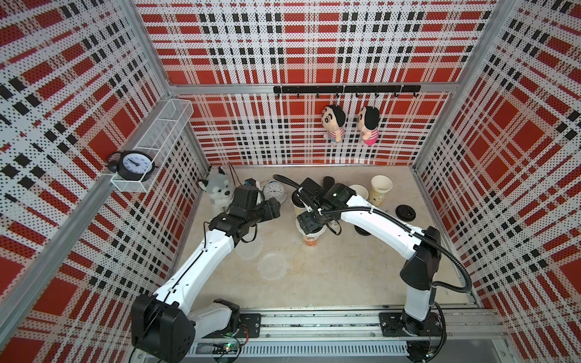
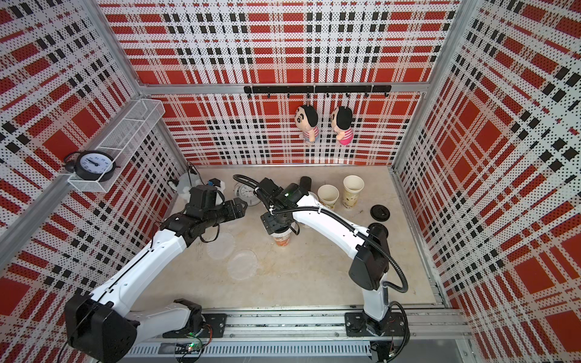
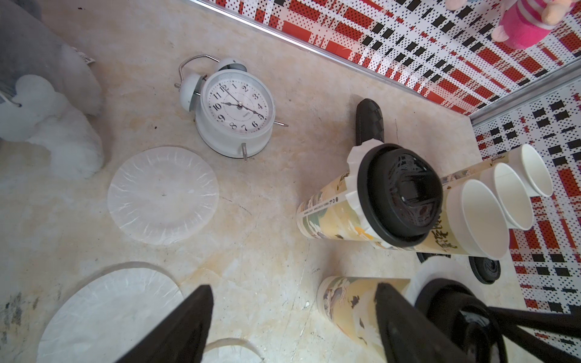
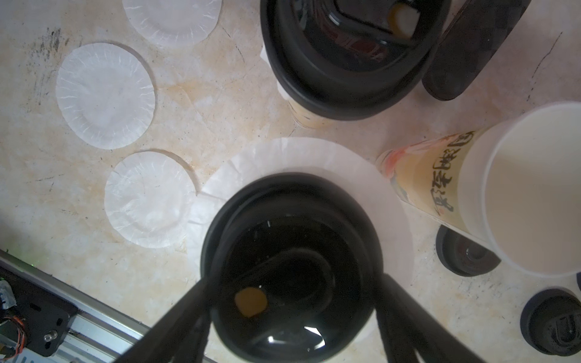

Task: Put the leak-proof paper on the milk tea cups
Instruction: Place the cup lid on the cup.

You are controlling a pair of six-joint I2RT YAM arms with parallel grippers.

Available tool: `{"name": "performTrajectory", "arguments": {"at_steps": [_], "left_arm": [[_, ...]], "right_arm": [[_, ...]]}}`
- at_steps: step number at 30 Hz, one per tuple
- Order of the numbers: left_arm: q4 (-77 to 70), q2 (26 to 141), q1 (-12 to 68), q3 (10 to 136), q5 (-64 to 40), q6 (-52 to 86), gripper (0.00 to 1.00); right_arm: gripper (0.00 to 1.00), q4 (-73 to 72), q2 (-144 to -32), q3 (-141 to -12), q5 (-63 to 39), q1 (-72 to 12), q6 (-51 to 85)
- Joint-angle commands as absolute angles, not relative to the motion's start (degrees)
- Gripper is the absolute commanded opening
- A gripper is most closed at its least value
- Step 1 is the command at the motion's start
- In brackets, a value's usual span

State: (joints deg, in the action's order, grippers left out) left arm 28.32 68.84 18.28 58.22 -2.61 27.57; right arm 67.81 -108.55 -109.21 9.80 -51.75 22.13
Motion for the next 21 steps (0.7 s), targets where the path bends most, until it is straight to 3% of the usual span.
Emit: {"name": "performTrajectory", "arguments": {"at_steps": [1, 11, 21], "left_arm": [[27.8, 67.8, 17.7, 58.3, -3.1, 26.5, 0.84], [27.9, 67.8, 17.7, 58.2, -3.2, 26.5, 0.84], [27.9, 67.5, 17.8, 58.1, -3.9, 26.0, 0.84]], "right_arm": [[0.85, 68.2, -108.8, -110.4, 10.7, -52.2, 22.4], [0.94, 68.0, -107.9, -110.8, 11.3, -52.2, 22.9], [0.94, 67.9, -107.2, -111.7, 11.4, -52.2, 23.6]]}}
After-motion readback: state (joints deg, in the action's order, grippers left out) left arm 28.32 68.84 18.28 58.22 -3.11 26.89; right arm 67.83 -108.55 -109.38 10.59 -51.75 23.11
